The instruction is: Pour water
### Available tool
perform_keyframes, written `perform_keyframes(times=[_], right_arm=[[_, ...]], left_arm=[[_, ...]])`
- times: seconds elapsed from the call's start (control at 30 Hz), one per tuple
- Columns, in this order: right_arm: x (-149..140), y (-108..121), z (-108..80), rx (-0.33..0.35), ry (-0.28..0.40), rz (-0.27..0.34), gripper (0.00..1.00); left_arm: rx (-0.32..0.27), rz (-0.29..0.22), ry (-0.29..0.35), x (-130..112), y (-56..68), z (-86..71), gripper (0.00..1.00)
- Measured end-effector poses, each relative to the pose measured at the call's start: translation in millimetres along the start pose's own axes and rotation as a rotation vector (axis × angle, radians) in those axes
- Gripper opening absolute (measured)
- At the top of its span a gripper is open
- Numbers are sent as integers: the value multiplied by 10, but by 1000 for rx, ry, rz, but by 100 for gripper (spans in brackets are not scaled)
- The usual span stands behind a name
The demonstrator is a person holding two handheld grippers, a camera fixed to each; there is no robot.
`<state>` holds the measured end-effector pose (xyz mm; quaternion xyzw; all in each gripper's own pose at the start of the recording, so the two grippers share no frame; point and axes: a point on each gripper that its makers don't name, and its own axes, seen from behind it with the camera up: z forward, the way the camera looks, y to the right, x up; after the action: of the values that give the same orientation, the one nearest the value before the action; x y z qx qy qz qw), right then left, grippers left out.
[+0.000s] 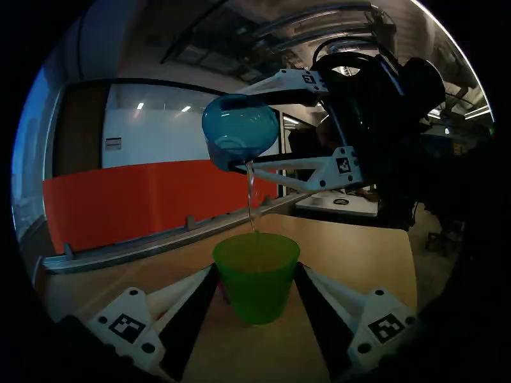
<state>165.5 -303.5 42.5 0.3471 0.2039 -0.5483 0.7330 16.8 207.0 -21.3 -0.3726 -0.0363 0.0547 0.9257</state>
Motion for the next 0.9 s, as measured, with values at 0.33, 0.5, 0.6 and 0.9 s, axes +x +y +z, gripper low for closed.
perform_keyframes(times=[0.33,0.5,0.6,0.9], right_arm=[[17,47,16,-12,2,-38,90],[28,70,27,-18,0,-65,90],[38,87,34,-22,-1,-80,90],[51,112,47,-28,-2,-116,90]], left_arm=[[1,0,1,10,-7,-8,84],[1,1,1,18,-2,-4,84],[1,2,2,27,0,0,84],[0,3,2,33,-2,7,84]])
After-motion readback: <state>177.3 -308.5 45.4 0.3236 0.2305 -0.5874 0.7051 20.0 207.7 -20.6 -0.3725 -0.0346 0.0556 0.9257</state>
